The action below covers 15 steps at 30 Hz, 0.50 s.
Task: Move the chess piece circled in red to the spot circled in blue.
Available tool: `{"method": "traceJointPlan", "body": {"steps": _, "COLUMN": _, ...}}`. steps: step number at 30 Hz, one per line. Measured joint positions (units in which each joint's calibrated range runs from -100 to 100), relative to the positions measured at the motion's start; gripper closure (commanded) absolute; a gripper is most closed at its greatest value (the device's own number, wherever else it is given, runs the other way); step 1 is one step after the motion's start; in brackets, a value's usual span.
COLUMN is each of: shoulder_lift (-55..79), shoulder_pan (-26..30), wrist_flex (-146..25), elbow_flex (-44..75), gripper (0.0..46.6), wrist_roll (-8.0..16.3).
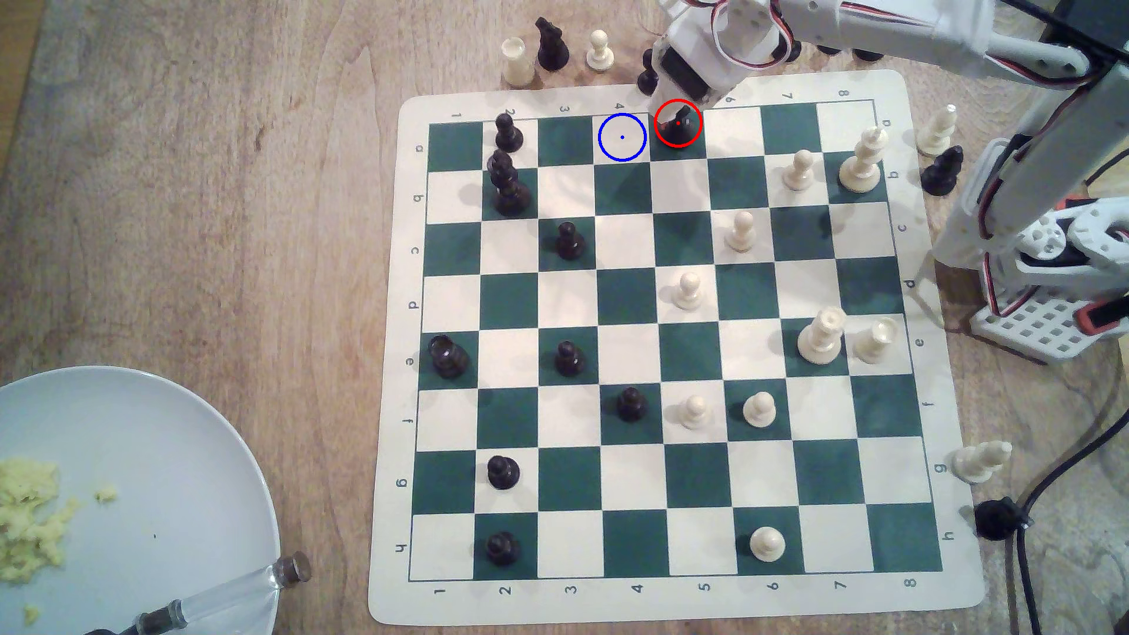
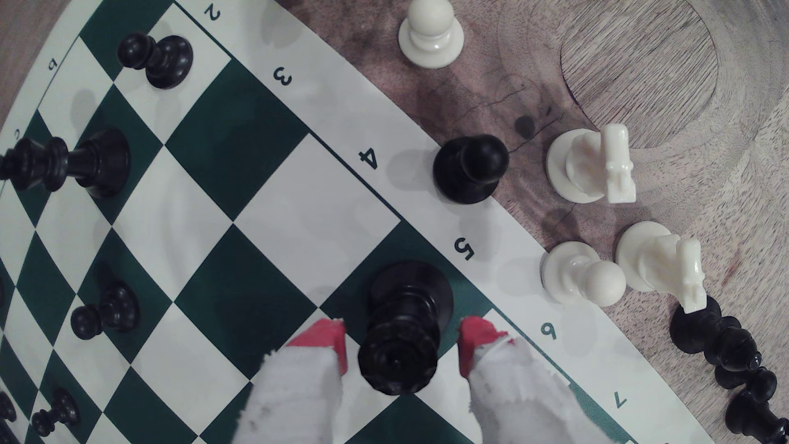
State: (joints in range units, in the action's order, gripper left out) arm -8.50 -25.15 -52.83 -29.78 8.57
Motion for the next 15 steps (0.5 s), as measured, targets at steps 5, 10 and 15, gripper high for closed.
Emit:
{"method": "traceJointPlan", "body": {"steps": 5, "shoulder_lift": 0.0, "shoulder_pan": 0.7, "wrist_flex": 0.3, "elbow_flex": 0.0, "gripper": 33.3, "wrist_roll": 0.0}}
{"method": "traceJointPlan", "body": {"steps": 10, "shoulder_lift": 0.0, "shoulder_pan": 0.7, "wrist_flex": 0.6, "elbow_flex": 0.0, "gripper": 33.6, "wrist_roll": 0.0}}
{"method": "traceJointPlan", "body": {"steps": 15, "shoulder_lift": 0.0, "shoulder_pan": 0.7, "wrist_flex": 0.6, "elbow_flex": 0.0, "gripper": 39.2, "wrist_roll": 0.0}}
